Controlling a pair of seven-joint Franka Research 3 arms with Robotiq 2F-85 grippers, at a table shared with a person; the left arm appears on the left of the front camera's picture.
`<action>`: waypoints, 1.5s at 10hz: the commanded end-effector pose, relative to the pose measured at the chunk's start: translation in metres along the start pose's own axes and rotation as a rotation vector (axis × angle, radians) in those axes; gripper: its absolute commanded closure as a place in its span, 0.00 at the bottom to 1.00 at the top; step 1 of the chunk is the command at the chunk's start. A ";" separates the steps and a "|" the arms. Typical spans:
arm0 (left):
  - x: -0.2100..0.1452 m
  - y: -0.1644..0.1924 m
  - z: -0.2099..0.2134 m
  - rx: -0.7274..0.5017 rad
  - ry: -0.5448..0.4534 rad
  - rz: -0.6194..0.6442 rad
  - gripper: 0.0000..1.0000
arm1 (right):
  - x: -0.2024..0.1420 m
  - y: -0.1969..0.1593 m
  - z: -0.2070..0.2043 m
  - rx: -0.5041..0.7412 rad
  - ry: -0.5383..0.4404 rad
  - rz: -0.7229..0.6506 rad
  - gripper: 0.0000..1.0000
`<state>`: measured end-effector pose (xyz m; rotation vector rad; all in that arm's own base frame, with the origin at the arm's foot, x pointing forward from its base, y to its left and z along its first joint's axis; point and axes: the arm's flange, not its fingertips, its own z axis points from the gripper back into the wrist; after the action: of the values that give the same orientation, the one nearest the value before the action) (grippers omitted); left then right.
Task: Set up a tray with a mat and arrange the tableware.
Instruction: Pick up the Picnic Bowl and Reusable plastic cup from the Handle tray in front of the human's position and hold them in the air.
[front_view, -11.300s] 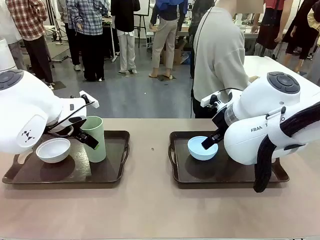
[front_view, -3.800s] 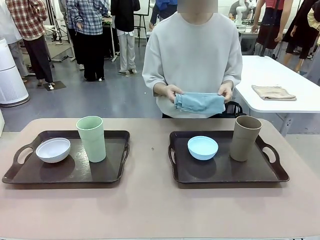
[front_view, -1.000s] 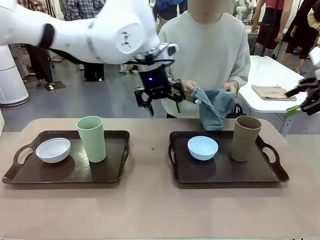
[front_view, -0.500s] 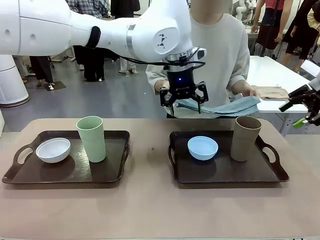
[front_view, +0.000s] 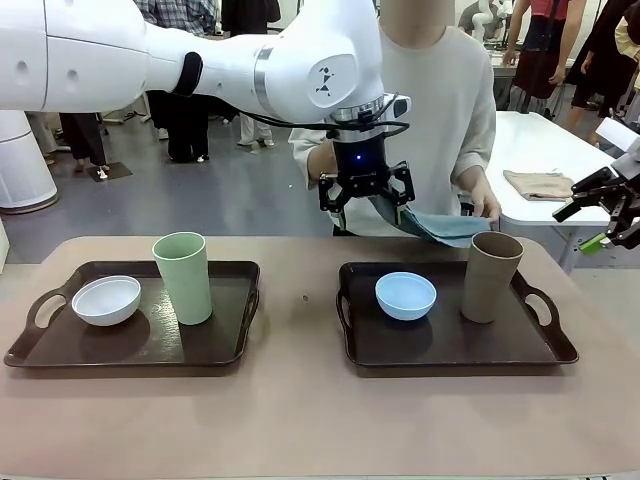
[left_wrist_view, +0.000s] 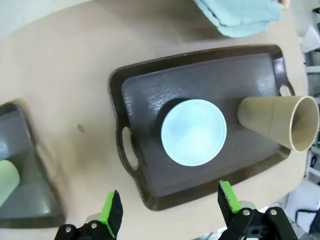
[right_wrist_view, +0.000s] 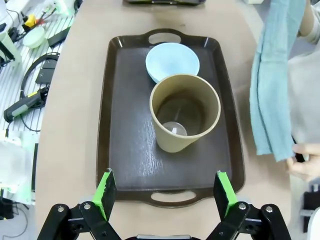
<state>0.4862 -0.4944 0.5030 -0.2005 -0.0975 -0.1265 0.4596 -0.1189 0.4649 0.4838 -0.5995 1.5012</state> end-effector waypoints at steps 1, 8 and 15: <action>0.000 0.000 0.000 -0.001 0.000 -0.001 0.00 | -0.001 0.000 0.001 -0.002 -0.001 -0.002 0.00; -0.002 0.012 -0.061 0.033 -0.013 -0.128 0.00 | -0.069 -0.032 -0.042 0.081 -0.236 -0.060 0.00; 0.007 -0.012 -0.109 0.036 -0.033 -0.131 0.00 | -0.077 -0.042 -0.097 0.137 -0.250 -0.022 0.00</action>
<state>0.4990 -0.5234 0.3992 -0.1730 -0.1131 -0.2654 0.5029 -0.1153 0.3485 0.8096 -0.6360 1.4769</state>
